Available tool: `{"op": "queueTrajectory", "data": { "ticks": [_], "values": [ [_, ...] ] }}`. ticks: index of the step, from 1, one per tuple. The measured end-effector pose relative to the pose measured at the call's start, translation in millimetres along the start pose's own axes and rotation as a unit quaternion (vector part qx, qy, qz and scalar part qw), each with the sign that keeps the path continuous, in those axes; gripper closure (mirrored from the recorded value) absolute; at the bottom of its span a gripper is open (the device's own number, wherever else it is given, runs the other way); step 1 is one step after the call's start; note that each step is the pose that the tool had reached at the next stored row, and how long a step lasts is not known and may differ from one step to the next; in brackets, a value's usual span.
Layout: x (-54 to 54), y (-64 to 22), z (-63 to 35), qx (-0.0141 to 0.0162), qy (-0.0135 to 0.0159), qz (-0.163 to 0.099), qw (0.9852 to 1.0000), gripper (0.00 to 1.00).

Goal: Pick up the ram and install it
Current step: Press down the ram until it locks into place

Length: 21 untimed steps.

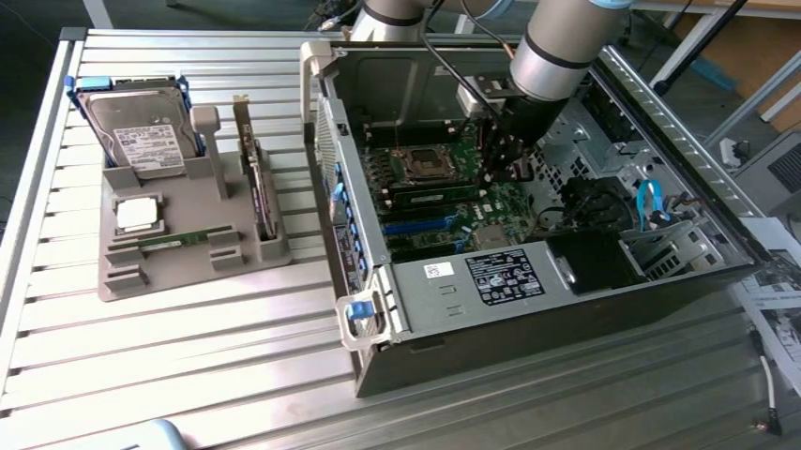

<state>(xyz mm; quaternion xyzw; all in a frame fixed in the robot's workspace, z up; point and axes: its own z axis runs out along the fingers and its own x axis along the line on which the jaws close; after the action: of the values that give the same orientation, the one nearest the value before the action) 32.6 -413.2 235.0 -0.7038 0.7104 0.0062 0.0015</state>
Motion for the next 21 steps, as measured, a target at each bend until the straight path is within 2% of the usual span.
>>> {"op": "queueTrajectory", "data": {
  "ticks": [21],
  "values": [
    [0.0, 0.0, 2.6, 0.0000, -0.0002, 0.000, 1.0000, 0.89]
  ]
}}
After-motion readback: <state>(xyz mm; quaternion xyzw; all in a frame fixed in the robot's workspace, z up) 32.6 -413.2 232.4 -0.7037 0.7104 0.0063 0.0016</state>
